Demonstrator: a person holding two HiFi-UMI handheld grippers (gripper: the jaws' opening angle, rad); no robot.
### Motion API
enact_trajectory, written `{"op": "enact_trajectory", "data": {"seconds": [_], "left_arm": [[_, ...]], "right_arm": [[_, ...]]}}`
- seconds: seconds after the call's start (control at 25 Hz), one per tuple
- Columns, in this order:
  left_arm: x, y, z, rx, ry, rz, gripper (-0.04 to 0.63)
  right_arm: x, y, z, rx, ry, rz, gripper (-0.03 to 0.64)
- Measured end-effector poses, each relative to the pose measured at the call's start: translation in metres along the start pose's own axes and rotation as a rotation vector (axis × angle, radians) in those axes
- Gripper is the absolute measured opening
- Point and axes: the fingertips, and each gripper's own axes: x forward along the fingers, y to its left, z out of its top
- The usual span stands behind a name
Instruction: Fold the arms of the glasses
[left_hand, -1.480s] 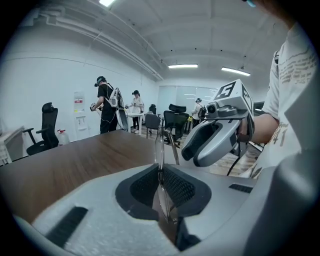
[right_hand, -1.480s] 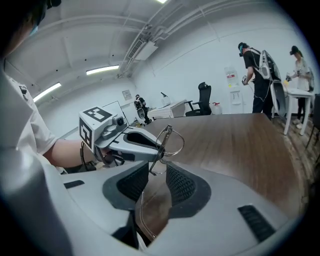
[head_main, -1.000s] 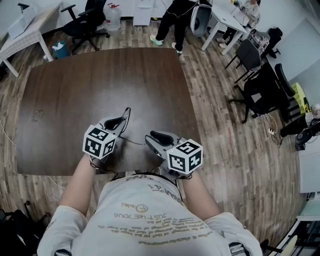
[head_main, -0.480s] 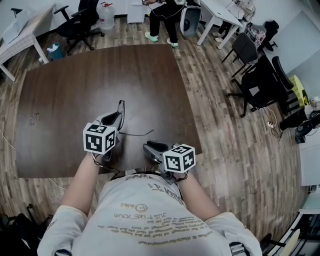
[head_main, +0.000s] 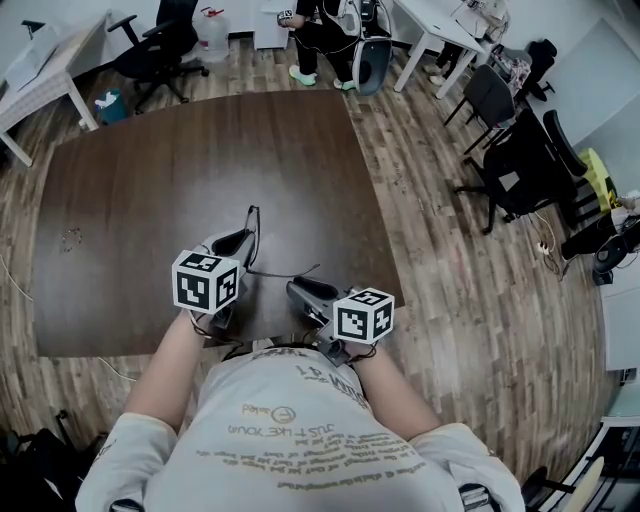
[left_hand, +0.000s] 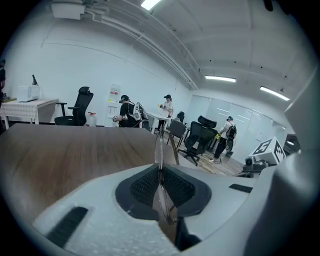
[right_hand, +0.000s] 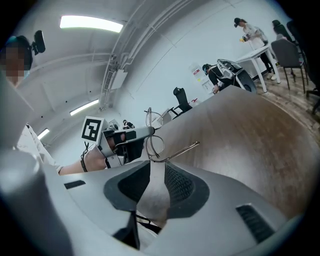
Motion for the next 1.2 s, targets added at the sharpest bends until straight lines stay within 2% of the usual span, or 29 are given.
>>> {"op": "enact_trajectory", "data": {"seconds": [0.32, 0.44, 0.68, 1.04, 1.2], "left_arm": [[0.006, -0.018, 0.0, 0.064, -0.003, -0.041, 0.043], [0.009, -0.028, -0.001, 0.121, 0.005, -0.062, 0.043], [0.014, -0.049, -0.006, 0.285, 0.022, -0.097, 0.043], [0.014, -0.055, -0.015, 0.402, 0.039, -0.121, 0.041], [0.01, -0.064, -0.027, 0.462, 0.08, -0.152, 0.043]], "right_arm": [[-0.007, -0.006, 0.011, -0.004, -0.054, -0.023, 0.086], [-0.01, -0.005, 0.019, -0.005, -0.071, -0.02, 0.086], [-0.012, -0.007, 0.025, -0.021, -0.077, -0.017, 0.057], [-0.001, 0.0, 0.03, -0.049, -0.061, -0.009, 0.037], [0.004, 0.006, 0.028, -0.062, -0.053, -0.011, 0.037]]}}
